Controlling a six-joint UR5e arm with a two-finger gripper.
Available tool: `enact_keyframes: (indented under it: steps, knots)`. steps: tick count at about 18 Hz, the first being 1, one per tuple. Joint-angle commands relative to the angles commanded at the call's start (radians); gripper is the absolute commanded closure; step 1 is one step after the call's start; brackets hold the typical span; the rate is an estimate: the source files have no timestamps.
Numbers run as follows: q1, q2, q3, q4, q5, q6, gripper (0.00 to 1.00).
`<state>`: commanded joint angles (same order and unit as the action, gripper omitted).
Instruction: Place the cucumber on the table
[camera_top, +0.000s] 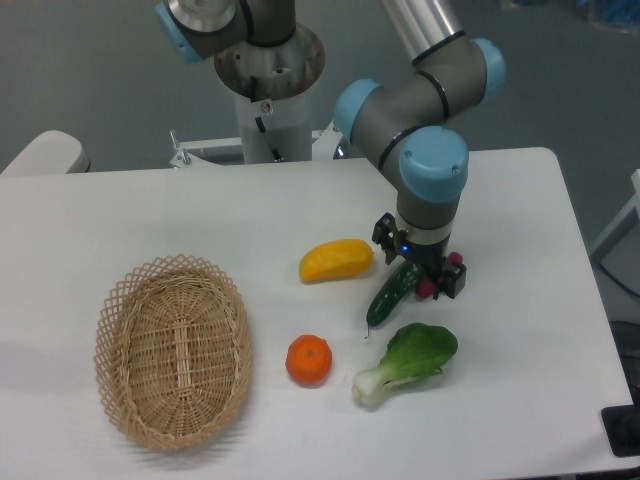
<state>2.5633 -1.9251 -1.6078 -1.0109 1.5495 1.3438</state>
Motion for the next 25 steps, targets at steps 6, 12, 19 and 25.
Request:
enact_keyframes:
  steps: [6,12,19,25]
  knots:
    - [-0.015,-0.009,0.101,0.006,-0.043,0.014,0.00]
    - [0.003,-0.017,0.183,-0.009,-0.054,0.139,0.00]
    - [0.090,-0.008,0.247,-0.100,-0.049,0.423,0.00]
    - [0.147,-0.003,0.240,-0.100,-0.051,0.584,0.00]
